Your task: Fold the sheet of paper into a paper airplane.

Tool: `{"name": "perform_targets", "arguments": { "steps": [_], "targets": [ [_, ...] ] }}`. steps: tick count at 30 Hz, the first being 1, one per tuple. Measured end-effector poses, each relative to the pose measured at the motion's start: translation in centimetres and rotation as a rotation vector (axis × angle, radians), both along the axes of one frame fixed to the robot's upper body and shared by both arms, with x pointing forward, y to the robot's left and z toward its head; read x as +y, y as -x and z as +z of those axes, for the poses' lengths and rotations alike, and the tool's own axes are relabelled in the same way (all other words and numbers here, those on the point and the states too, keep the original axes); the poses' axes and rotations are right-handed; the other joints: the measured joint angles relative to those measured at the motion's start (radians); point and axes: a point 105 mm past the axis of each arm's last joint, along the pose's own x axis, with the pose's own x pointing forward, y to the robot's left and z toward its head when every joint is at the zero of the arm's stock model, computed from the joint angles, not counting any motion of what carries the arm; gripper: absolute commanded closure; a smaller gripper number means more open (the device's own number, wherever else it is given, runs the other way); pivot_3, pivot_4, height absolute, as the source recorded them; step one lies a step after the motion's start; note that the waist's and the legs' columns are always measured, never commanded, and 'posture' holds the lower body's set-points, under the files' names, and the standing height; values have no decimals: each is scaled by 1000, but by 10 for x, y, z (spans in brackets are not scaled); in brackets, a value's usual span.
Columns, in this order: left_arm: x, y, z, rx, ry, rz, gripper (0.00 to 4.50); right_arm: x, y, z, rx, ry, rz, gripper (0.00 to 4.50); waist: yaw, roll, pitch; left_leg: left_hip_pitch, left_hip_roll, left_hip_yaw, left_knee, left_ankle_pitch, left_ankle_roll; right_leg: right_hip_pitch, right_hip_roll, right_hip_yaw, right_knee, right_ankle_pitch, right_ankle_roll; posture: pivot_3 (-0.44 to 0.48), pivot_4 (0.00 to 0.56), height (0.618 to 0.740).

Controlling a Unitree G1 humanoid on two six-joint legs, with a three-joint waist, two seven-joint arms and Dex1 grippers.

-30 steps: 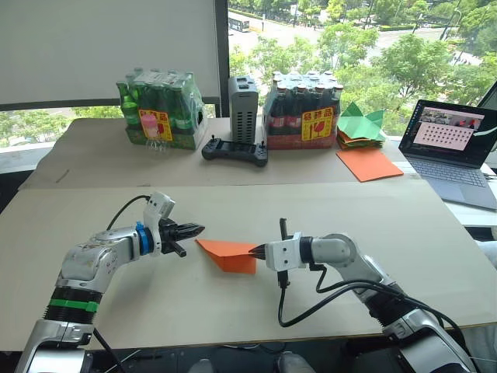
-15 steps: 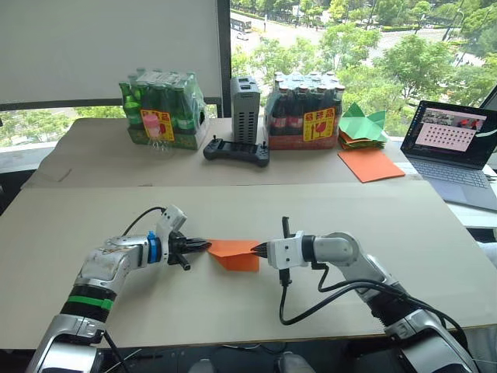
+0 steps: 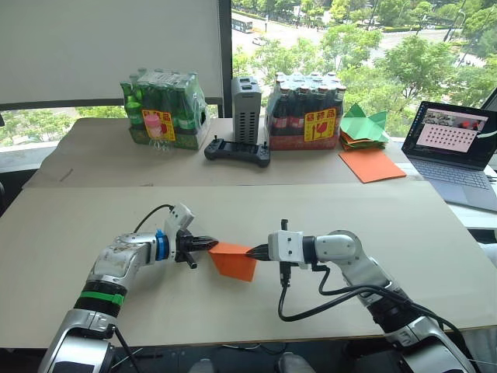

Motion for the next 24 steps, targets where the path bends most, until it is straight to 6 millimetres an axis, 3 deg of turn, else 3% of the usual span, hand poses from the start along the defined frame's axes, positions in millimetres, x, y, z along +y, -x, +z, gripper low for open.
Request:
{"name": "perform_targets", "arguments": {
  "steps": [3,9,24],
  "targets": [
    [0,1,0,-3,-3,-3,4463,-1,0,-2,4,1,-3,4500,-1,0,0,0,0,0,0,0,0,0,0,0,0,0,0,0,150,740],
    [1,3,-1,-5,-10,-3,4500,-3,0,-7,9,12,-16,2650,-1,0,0,0,0,0,0,0,0,0,0,0,0,0,0,0,150,740],
    [4,7,-1,4,-17,4,4500,-5,16,-12,13,17,22,2650,-5,0,0,1,0,0,0,0,0,0,0,0,1,0,0,0,150,740]
  ]
}}
